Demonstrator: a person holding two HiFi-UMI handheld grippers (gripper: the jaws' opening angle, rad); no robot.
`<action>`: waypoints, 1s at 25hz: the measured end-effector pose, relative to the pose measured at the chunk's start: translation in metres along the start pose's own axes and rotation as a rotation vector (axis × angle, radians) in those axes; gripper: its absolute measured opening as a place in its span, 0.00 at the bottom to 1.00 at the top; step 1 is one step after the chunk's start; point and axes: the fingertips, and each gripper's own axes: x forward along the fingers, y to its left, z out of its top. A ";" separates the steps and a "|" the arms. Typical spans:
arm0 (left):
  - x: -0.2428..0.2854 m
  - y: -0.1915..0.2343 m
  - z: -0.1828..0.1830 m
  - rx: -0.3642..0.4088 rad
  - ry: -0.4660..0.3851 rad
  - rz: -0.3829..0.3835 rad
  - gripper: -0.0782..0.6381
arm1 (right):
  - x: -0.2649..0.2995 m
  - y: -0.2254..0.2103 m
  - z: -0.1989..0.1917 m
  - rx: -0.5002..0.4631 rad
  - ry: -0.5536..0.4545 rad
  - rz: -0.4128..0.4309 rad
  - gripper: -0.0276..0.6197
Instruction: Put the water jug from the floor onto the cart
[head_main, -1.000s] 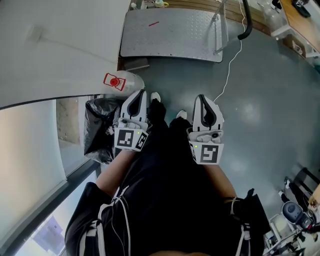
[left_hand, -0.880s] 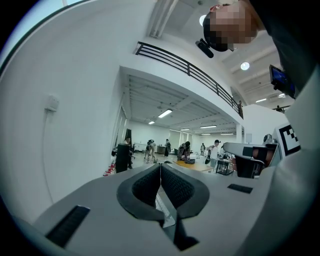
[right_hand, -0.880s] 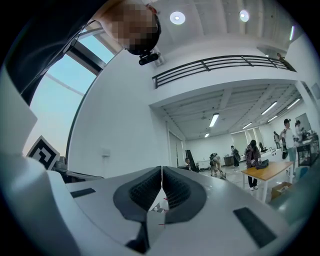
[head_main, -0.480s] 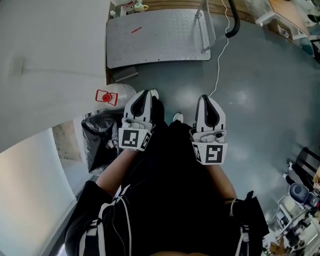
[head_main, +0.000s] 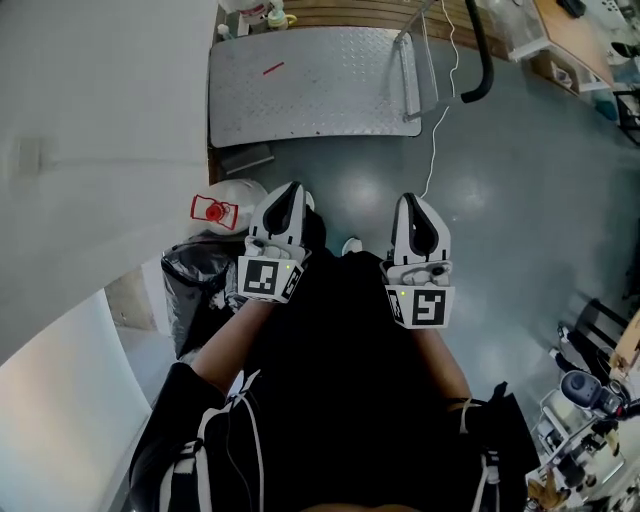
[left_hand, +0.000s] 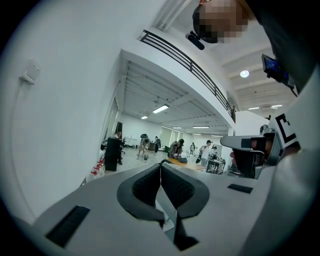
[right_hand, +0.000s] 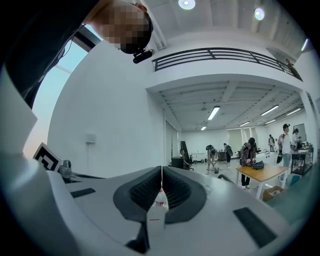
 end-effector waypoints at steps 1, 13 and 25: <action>0.001 0.010 0.004 0.005 -0.007 0.009 0.13 | 0.009 0.001 0.000 -0.003 0.006 -0.001 0.07; 0.009 0.088 0.023 0.005 -0.044 0.086 0.13 | 0.091 0.034 0.004 -0.009 0.009 0.081 0.07; 0.035 0.091 0.038 0.117 -0.054 0.178 0.13 | 0.141 0.033 0.018 -0.013 -0.038 0.274 0.07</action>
